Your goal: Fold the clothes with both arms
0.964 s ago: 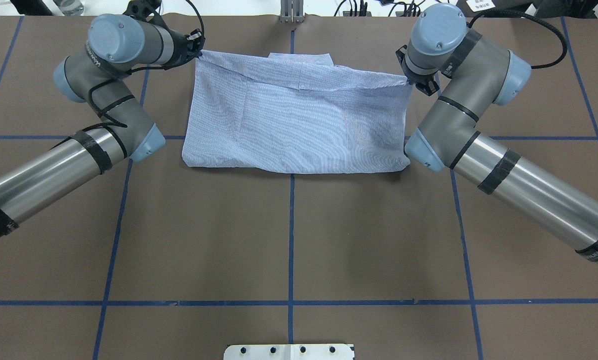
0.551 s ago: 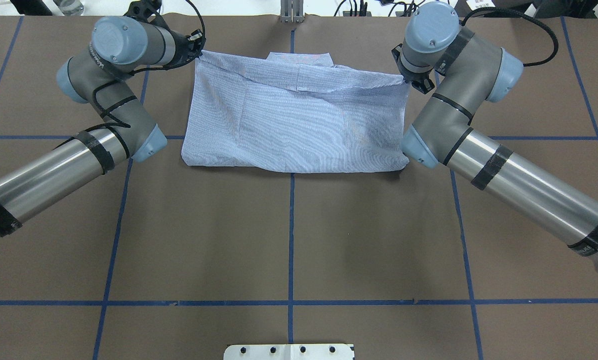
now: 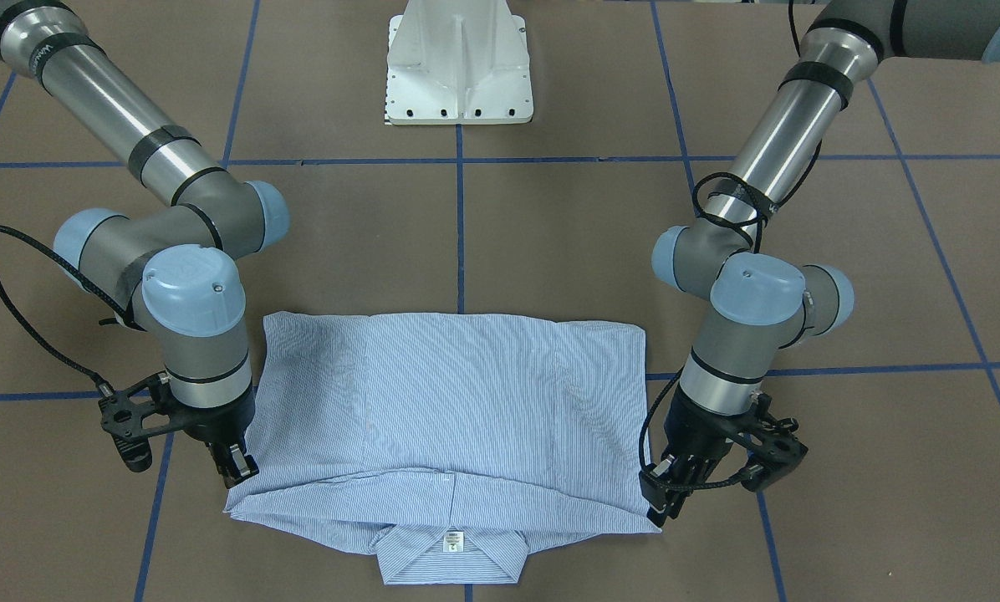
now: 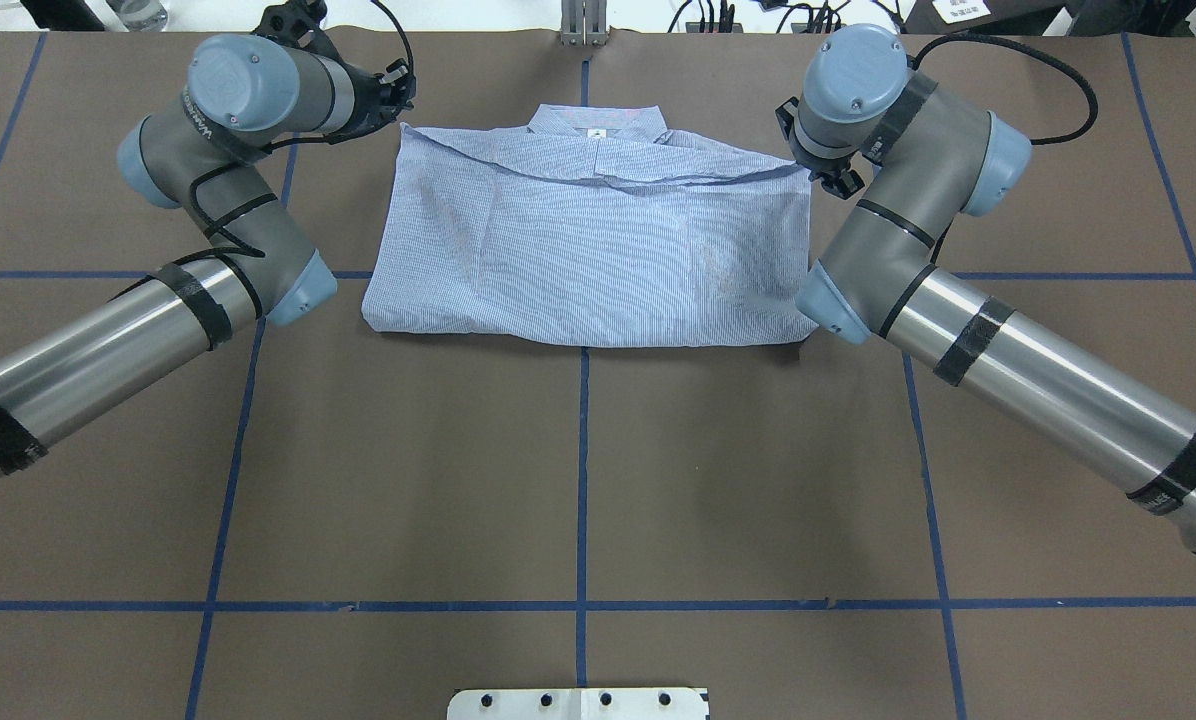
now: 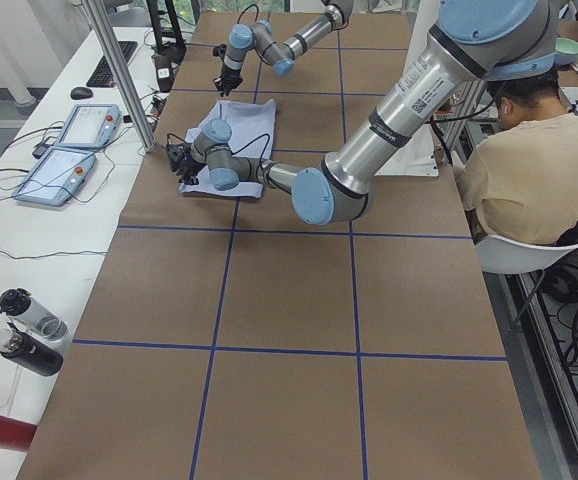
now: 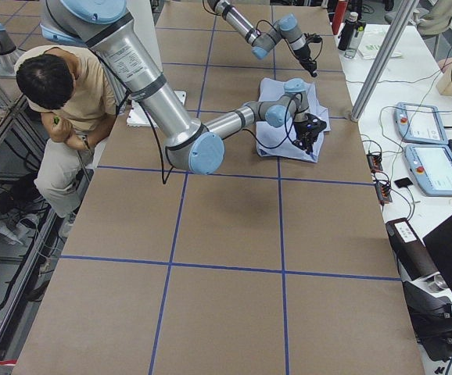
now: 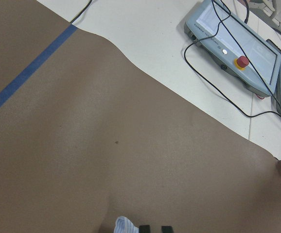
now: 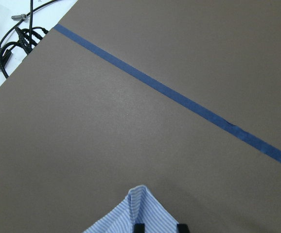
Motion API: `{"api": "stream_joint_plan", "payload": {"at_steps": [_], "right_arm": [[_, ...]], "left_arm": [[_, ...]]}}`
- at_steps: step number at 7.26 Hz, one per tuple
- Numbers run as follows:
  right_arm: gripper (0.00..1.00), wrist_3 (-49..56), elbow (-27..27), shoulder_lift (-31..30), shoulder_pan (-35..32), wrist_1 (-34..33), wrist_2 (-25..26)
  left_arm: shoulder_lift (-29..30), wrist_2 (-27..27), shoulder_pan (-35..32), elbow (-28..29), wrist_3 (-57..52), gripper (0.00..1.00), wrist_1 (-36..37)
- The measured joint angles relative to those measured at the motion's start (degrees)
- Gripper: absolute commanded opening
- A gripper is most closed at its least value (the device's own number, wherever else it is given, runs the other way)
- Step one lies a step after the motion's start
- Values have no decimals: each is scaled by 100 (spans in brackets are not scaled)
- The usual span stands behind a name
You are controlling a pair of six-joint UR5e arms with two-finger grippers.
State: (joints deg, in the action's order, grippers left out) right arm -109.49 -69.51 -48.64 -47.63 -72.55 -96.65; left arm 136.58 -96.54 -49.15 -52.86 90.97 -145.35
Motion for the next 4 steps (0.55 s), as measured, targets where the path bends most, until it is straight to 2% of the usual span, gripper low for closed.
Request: {"api": "stream_joint_plan", "payload": {"at_steps": [1,2,4], "right_arm": [[100,-21,-167,-60,13,40,-10],[100,-37,-609,-322,97,84,-16],[100,-110,-1905,-1290,562,114,40]], "left_arm": [[-22,-10,-8,-108,9,66,6],[-102,-24,-16,-294,14,67,13],[-314,-48,-23,-632,17,67,40]]}}
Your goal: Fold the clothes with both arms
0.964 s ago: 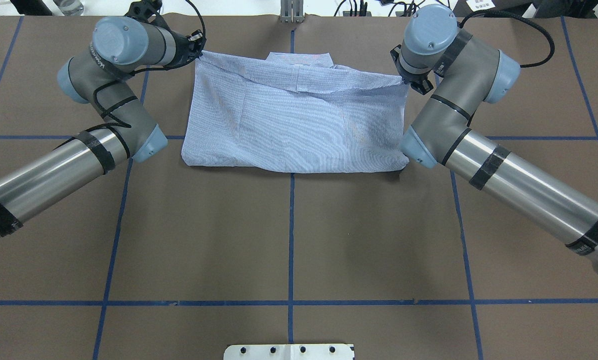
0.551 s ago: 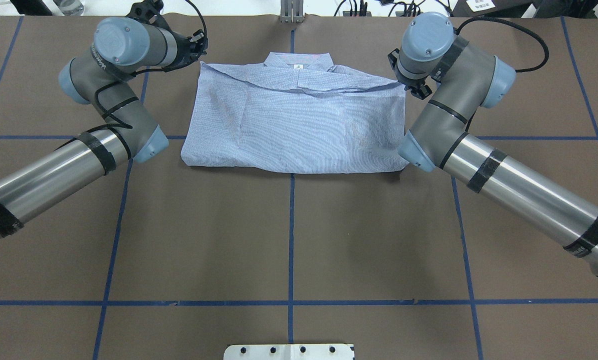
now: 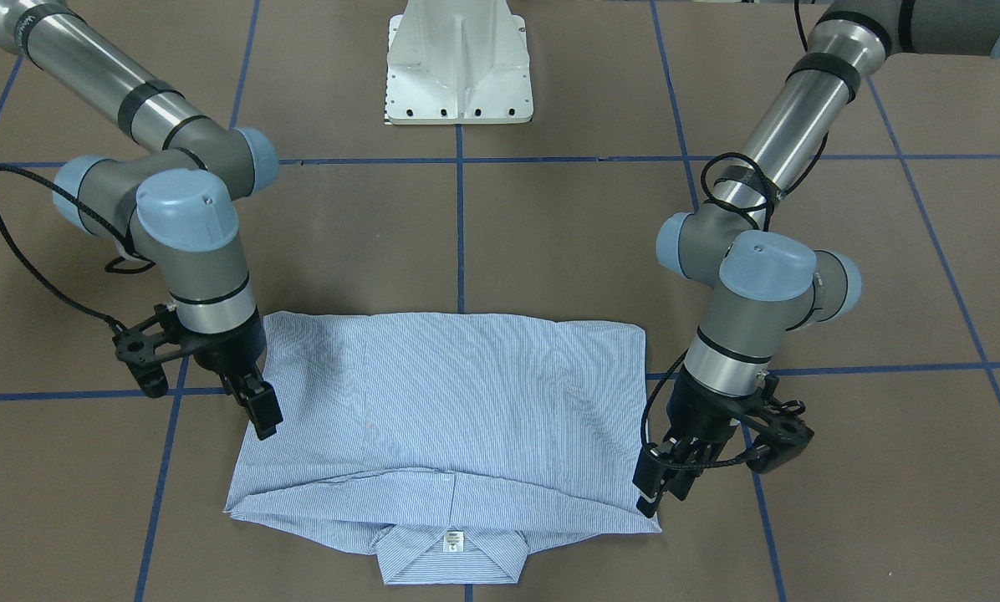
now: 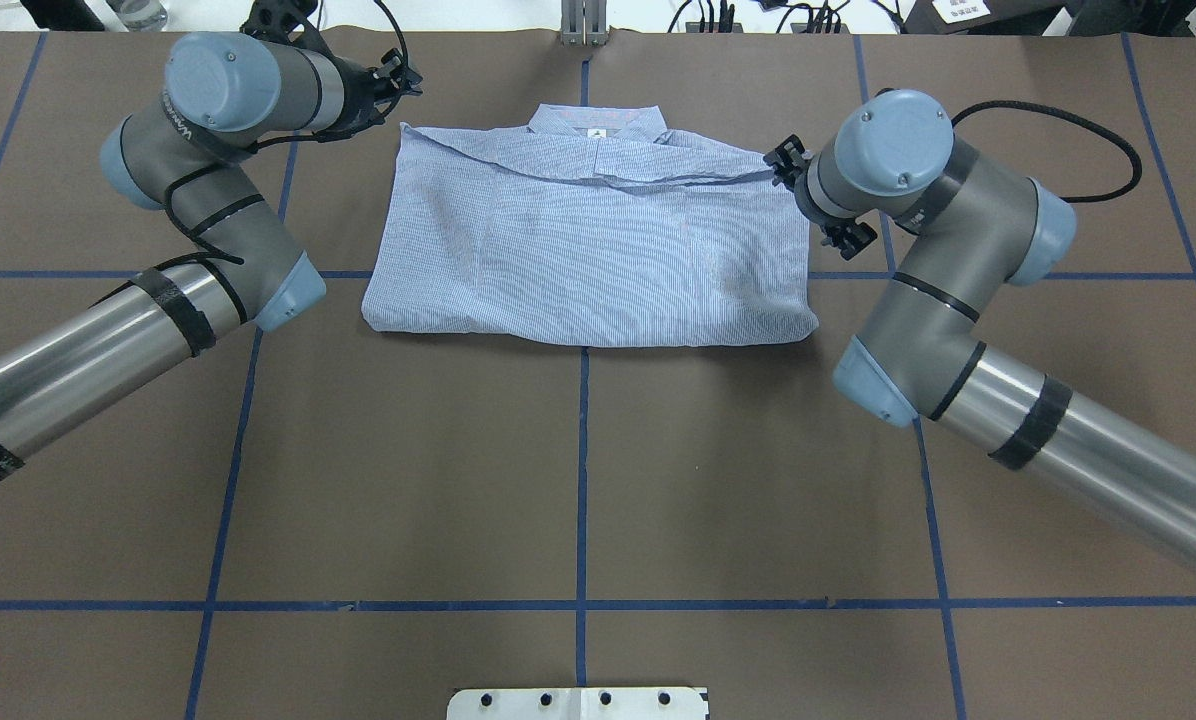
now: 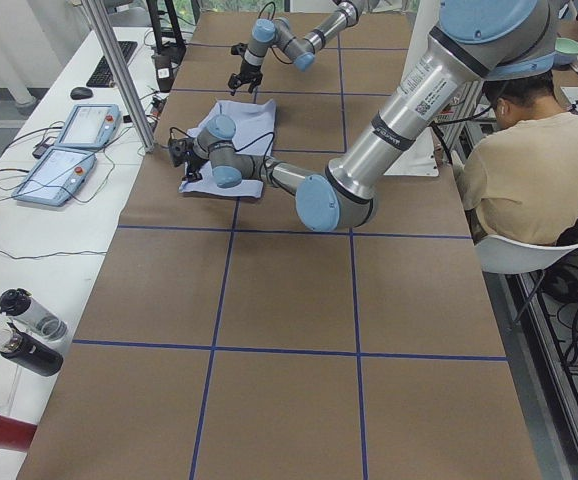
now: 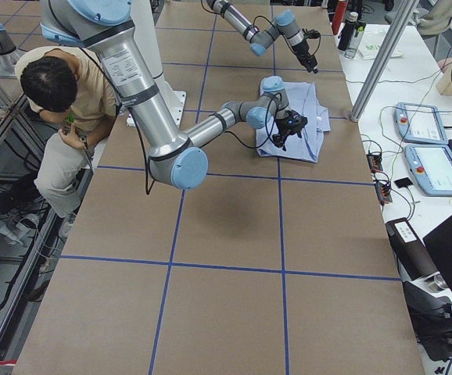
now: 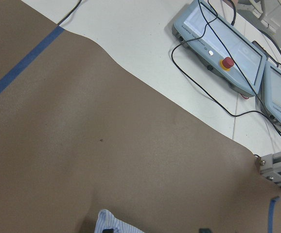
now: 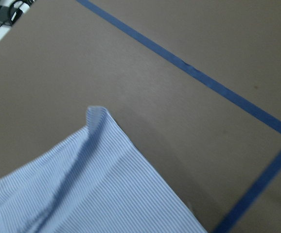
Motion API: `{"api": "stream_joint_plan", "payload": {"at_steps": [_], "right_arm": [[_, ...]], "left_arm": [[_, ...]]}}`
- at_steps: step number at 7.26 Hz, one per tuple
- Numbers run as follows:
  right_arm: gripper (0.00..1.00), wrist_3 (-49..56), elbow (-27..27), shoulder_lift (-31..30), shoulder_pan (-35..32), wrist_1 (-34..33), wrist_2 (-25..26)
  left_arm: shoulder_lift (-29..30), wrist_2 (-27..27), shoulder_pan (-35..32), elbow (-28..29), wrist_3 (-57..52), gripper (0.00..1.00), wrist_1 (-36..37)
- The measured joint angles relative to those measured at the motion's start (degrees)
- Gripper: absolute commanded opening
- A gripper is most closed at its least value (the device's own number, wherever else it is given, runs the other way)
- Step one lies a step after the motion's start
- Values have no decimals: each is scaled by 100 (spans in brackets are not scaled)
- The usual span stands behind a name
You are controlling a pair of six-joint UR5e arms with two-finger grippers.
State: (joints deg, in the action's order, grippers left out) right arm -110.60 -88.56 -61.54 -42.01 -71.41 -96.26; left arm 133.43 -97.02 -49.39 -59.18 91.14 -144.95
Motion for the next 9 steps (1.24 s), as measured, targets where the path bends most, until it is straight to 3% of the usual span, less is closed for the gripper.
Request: {"api": "stream_joint_plan", "payload": {"at_steps": [1,3,4,5,6,7,9], "right_arm": [[100,-42,-543,-463,283,3,92],[100,-82,-982,-886,679,7,298],[87,-96,-1003,-935,788,10,386],[66,-131,-984,-935,844,10,426],[16,-201,-941,-902,873,7,442],[0,-299,-894,-863,890,7,447],[0,-453,-863,-826,944,30,432]], "left_arm": [[-42,-6,0,-75,-2,67,13],[-68,-10,-1,-115,-2,67,29],[-73,-10,-1,-118,-1,67,34],[-86,-10,-1,-120,-2,67,34],[-101,-8,0,-120,-5,67,33],[-108,-5,4,-120,-7,67,35],[-109,-2,7,-120,-14,67,43]]}}
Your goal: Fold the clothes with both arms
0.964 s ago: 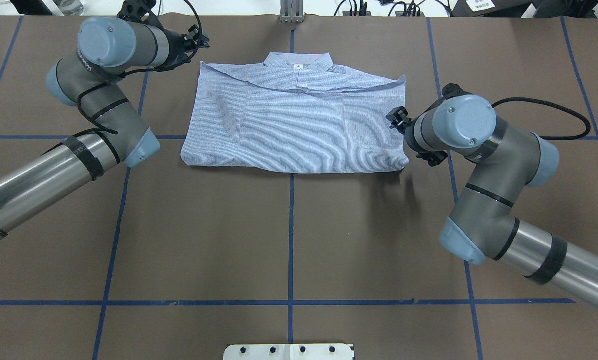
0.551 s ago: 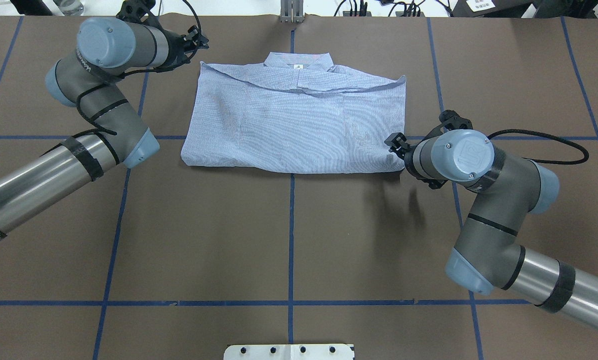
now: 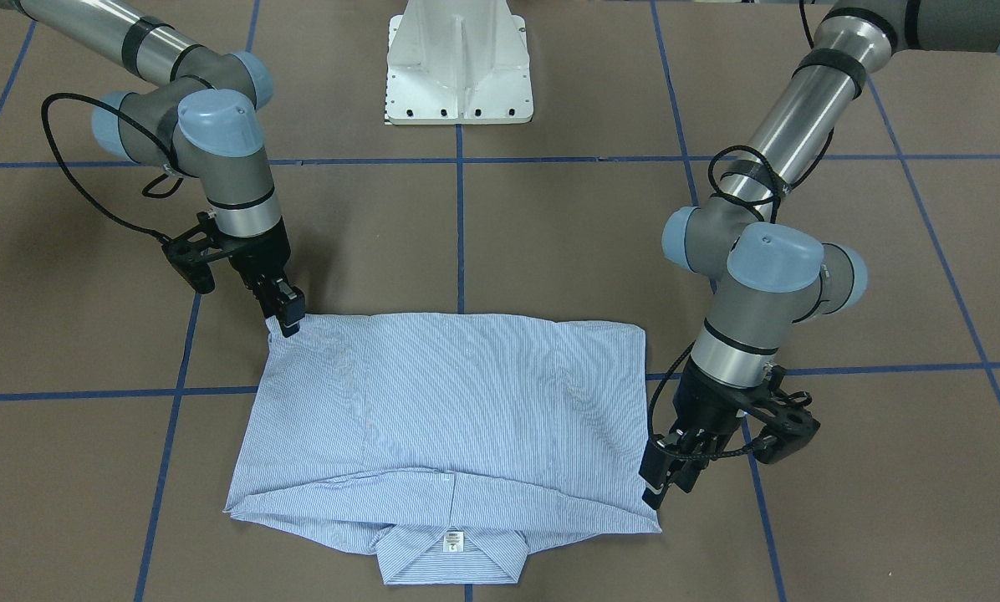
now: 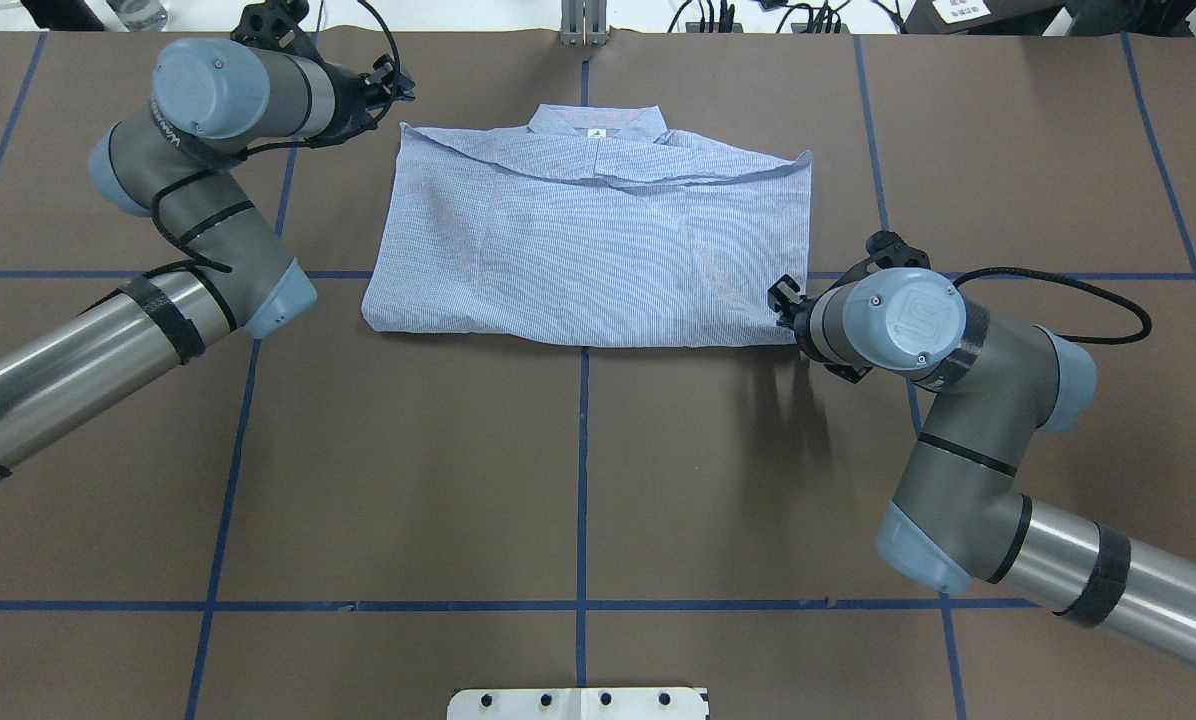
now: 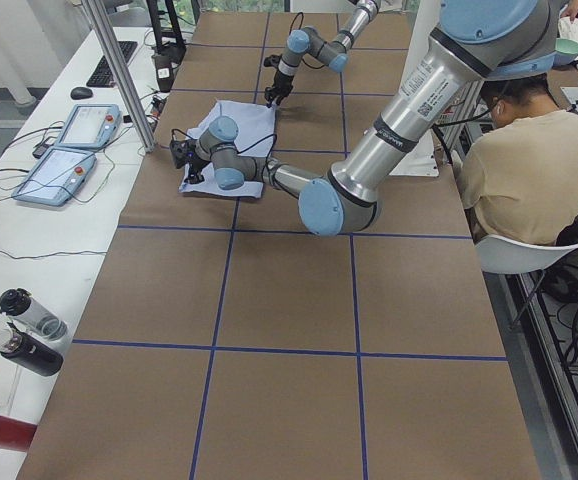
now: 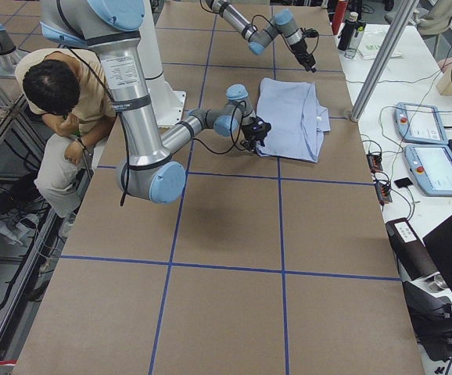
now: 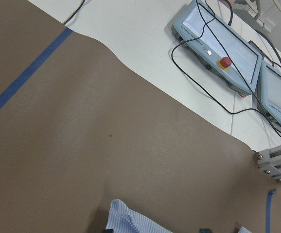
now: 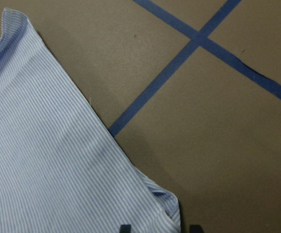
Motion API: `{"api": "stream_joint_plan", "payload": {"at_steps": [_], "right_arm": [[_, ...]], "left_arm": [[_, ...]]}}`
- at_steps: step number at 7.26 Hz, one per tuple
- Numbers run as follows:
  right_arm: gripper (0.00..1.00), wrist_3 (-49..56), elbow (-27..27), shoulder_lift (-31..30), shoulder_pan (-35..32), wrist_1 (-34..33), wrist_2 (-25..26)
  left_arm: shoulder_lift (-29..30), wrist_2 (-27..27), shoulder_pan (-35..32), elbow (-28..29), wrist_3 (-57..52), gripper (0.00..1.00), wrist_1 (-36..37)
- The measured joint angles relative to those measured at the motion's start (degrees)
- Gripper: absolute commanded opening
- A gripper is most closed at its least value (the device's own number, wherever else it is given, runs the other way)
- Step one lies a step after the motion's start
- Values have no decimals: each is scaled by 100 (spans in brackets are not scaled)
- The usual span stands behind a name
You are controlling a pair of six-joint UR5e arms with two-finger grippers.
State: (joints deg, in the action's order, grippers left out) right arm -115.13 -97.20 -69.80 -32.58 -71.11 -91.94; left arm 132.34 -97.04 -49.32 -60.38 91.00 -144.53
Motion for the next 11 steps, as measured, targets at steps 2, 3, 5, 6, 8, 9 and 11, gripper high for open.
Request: {"api": "stream_joint_plan", "payload": {"at_steps": [2,3,5,6,8,9,11], "right_arm": [[0,-35,-99,-21,39,7,-32],[0,-39,-185,-48,45,1,-56],[0,-50,-622,-288,104,-49,-195],[0,-51,-1085,-653,321,-67,-288],[0,-127,-2017,-1308,1231,-331,-368],[0,-281,-2395,-1440,1728,-720,-421],[60,-653,-2871,-1508,2634,-1350,-460]], "left_arm": [[7,1,7,0,3,67,3],[10,0,8,0,5,67,3],[12,-4,9,-70,11,67,19],[-5,-49,19,-222,13,67,70],[-220,-401,86,-736,50,67,169],[-306,-578,178,-959,179,67,182],[-427,-731,436,-1327,473,69,202]]}}
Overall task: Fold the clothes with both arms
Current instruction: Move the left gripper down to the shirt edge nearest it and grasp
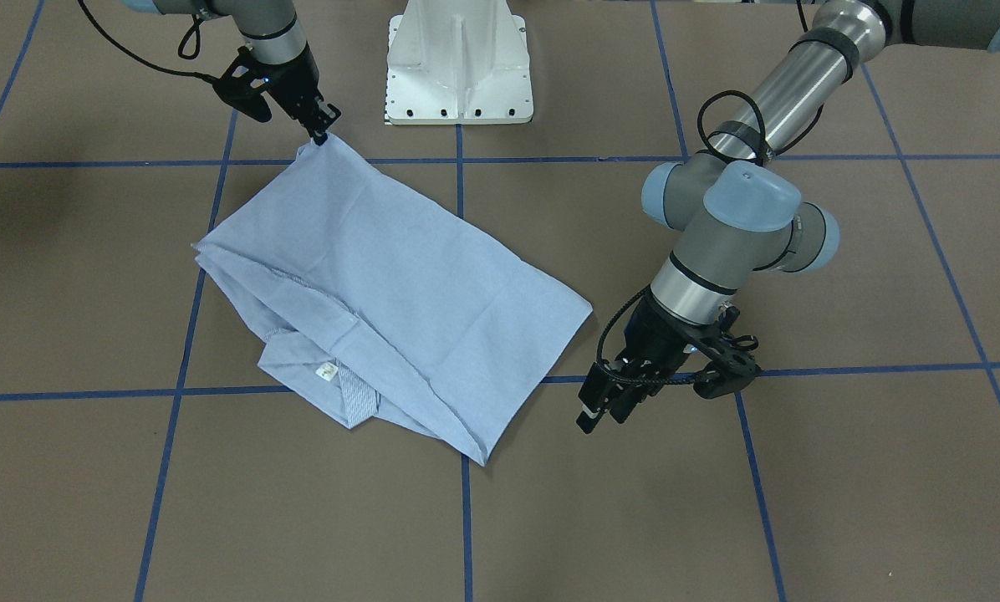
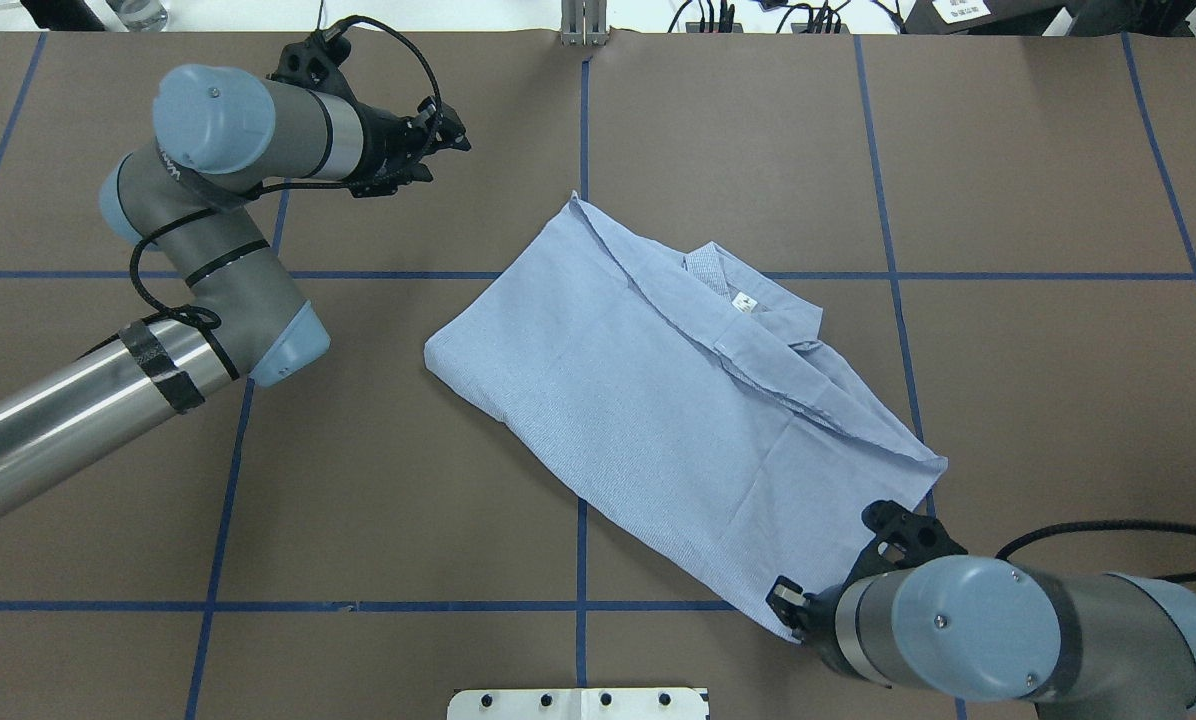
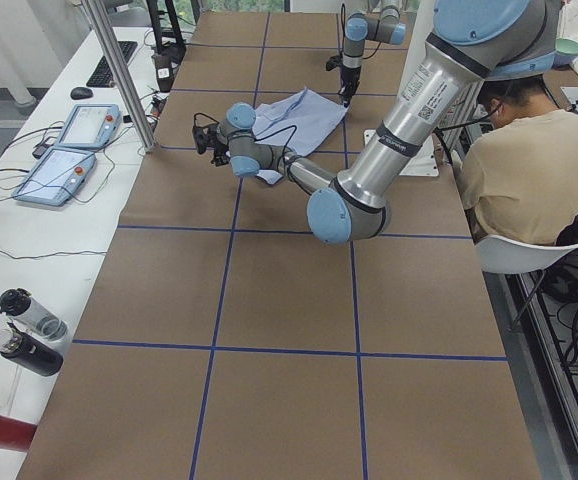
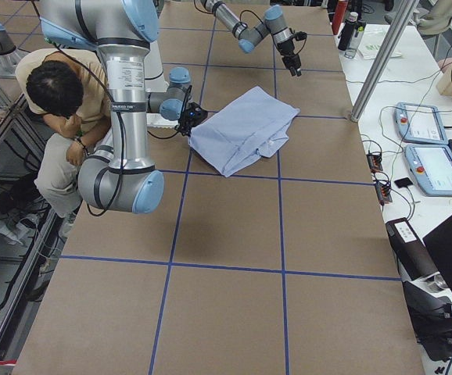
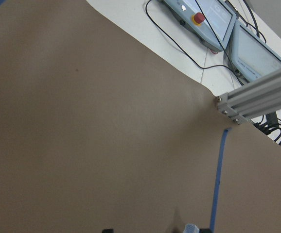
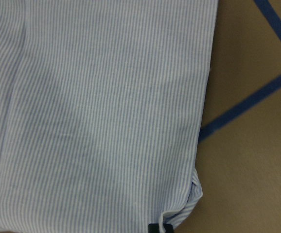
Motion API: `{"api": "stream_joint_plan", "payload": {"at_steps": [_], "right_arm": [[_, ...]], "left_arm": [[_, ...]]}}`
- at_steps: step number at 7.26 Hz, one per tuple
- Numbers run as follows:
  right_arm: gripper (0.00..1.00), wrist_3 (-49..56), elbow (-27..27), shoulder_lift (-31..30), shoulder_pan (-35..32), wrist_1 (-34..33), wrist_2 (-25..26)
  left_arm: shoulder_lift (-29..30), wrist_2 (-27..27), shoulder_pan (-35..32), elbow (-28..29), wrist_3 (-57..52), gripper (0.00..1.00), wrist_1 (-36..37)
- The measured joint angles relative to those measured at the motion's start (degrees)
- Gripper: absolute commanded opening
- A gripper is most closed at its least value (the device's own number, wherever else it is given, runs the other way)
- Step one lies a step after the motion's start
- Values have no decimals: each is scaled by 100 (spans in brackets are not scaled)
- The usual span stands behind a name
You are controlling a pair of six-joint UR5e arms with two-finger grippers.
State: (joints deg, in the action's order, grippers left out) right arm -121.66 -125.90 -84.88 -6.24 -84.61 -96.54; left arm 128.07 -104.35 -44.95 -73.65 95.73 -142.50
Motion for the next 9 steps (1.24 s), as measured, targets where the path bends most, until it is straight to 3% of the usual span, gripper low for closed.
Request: {"api": "stream_joint_plan", "payload": {"at_steps": [1,4,6,9], "right_arm": [[100,-186,-124,-7,349,-103,15],[100,-326,-618,-291,830,-193,63],[100,-315,-959,-428,344,-265,67],[100,-244,-859,-241,-593,-289,57]], "left_arm": [[-117,-19,146,-252,136,71,73],[-721,-154,497,-1381,451,80,726],[-1119,-88,918,-1874,984,80,970],[-1312,373,1587,-1953,1371,79,1182]]}}
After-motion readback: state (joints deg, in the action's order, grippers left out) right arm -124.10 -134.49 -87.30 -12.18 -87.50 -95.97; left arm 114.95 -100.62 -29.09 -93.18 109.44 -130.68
